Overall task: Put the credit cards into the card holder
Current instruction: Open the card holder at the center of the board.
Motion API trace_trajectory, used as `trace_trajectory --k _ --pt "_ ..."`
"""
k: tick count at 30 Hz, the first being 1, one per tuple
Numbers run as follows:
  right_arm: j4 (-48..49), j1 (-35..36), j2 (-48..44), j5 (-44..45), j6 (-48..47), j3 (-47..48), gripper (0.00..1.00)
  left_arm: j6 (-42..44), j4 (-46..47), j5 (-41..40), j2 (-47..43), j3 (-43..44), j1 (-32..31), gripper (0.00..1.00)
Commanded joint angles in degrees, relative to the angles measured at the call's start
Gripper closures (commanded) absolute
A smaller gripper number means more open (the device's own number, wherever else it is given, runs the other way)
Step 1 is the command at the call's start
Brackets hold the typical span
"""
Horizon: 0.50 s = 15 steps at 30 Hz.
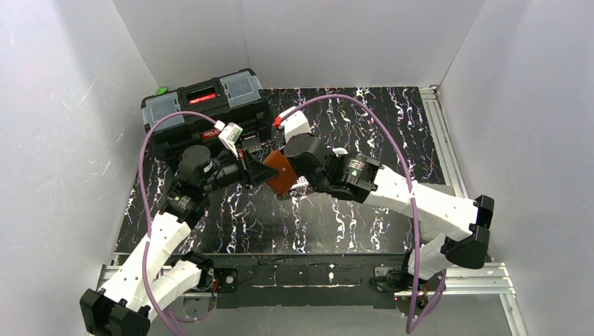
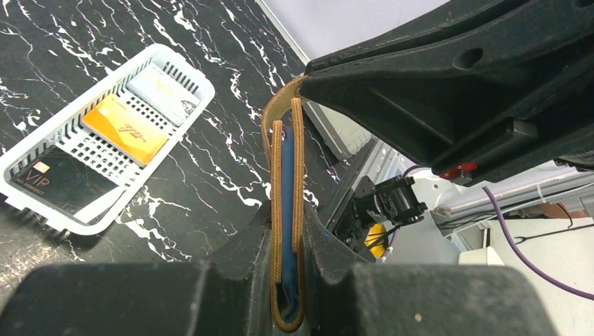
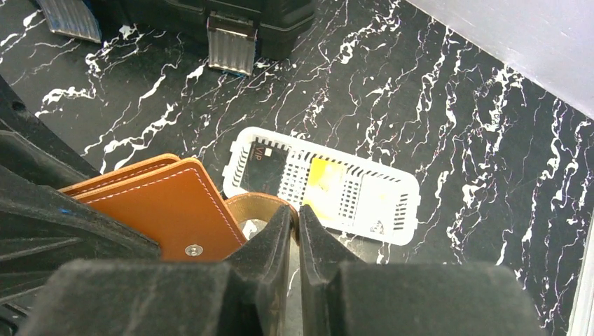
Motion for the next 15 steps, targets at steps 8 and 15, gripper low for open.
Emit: trace_trajectory --k 8,15 --pt "-7.0 -3.6 -5.7 -20.0 -1.6 -0.1 0.99 0.4 2.2 5.5 -0.7 -1.0 0.0 1.00" --pt "-10.5 -3.8 -6.6 -25.2 0.1 -1.1 0.99 1.8 3.1 7.6 0.6 -1.1 0.0 0.72"
